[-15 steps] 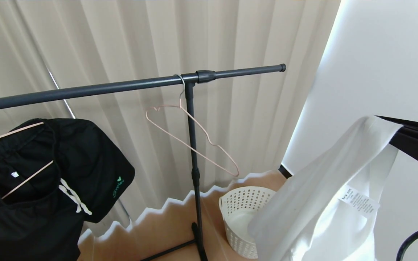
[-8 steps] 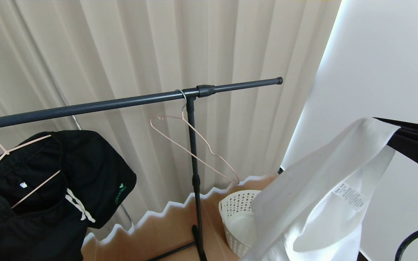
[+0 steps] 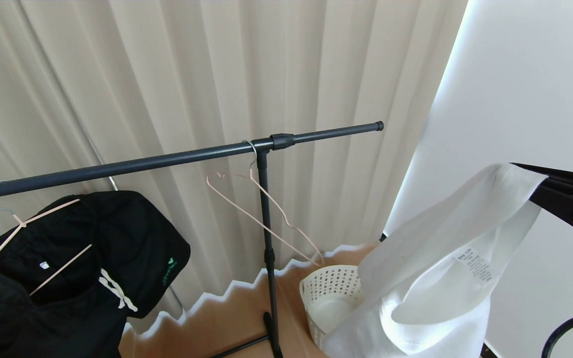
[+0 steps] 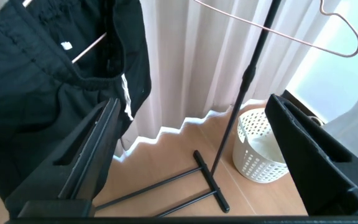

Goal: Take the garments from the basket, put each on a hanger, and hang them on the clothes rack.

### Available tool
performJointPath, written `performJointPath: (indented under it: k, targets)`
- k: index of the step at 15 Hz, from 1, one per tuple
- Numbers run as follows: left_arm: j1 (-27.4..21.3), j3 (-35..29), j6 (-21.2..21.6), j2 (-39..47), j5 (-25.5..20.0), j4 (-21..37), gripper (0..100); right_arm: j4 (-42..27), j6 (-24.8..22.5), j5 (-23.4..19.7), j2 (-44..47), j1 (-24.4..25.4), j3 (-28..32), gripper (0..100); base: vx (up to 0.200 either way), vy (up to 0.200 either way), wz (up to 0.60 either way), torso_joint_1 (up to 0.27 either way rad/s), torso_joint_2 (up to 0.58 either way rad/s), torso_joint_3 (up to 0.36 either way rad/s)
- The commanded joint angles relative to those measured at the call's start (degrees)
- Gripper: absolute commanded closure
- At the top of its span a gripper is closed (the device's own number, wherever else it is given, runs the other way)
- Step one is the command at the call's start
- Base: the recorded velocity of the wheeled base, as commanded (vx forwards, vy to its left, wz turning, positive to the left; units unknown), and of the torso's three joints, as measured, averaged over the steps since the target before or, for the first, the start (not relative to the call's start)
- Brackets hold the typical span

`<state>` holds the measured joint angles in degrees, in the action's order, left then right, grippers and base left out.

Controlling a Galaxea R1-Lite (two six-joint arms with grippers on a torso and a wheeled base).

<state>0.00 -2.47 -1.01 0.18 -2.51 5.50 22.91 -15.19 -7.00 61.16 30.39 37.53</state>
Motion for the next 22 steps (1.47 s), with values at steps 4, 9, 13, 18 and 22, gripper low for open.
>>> performJointPath:
  k: [4, 9, 13, 18, 22]
  targets:
    - [0.00, 0.01, -0.04, -0.01, 0.05, -0.05, 0, 0.03, -0.89, 0.05, 0.10, 0.02, -0.80, 100, 0.000, 0.000, 0.00, 0.141, -0.31, -0.166]
    - [0.00, 0.10, -0.04, -0.01, 0.05, -0.05, 0, 0.12, -1.42, -0.03, 0.01, -0.07, -0.97, 100, 0.000, 0.000, 0.12, 0.012, -0.03, -0.010]
    - [0.00, 0.10, -0.13, -0.01, 0.14, -0.05, 0, 0.21, -1.42, -0.03, 0.01, -0.07, -1.06, 100, 0.000, 0.000, 0.60, 0.002, 0.00, 0.001]
    - [0.00, 0.10, -0.13, -0.01, -0.04, -0.05, 0, 0.12, -1.42, -0.12, 0.01, -0.07, -1.06, 100, -0.040, 0.000, 0.12, 0.006, 0.00, -0.001]
    - [0.00, 0.10, -0.22, -0.01, -0.04, -0.05, 0, 0.12, -1.42, -0.12, 0.01, -0.07, -1.24, 100, -0.200, 0.050, 0.00, 0.006, 0.00, -0.001]
